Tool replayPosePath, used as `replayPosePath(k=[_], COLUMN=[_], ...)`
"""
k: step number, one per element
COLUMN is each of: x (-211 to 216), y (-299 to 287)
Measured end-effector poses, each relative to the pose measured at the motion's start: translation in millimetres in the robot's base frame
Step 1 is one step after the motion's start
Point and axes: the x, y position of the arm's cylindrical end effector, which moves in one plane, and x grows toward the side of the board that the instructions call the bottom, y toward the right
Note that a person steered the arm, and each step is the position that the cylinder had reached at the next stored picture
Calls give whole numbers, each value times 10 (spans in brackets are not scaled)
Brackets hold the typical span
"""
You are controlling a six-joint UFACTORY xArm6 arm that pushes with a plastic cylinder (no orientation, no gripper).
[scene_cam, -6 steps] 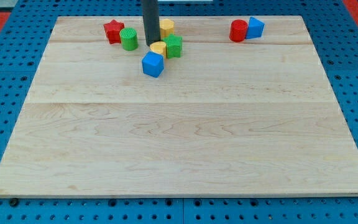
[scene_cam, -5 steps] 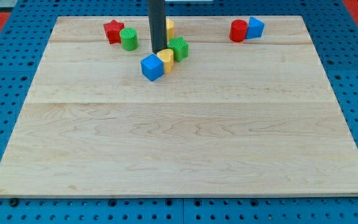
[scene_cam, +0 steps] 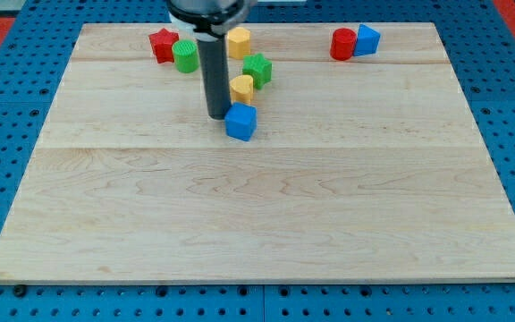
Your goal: Place the blue cube diagonally to the bottom right of the yellow heart
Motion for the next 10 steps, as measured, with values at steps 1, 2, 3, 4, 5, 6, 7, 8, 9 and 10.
replayPosePath(k=[1, 2, 3, 4, 5, 6, 7, 8, 9, 10], x=[67, 352, 545, 600, 1001, 1072, 959, 869, 860, 806], y=[503, 818, 639, 413, 587, 899, 899, 886, 803, 866])
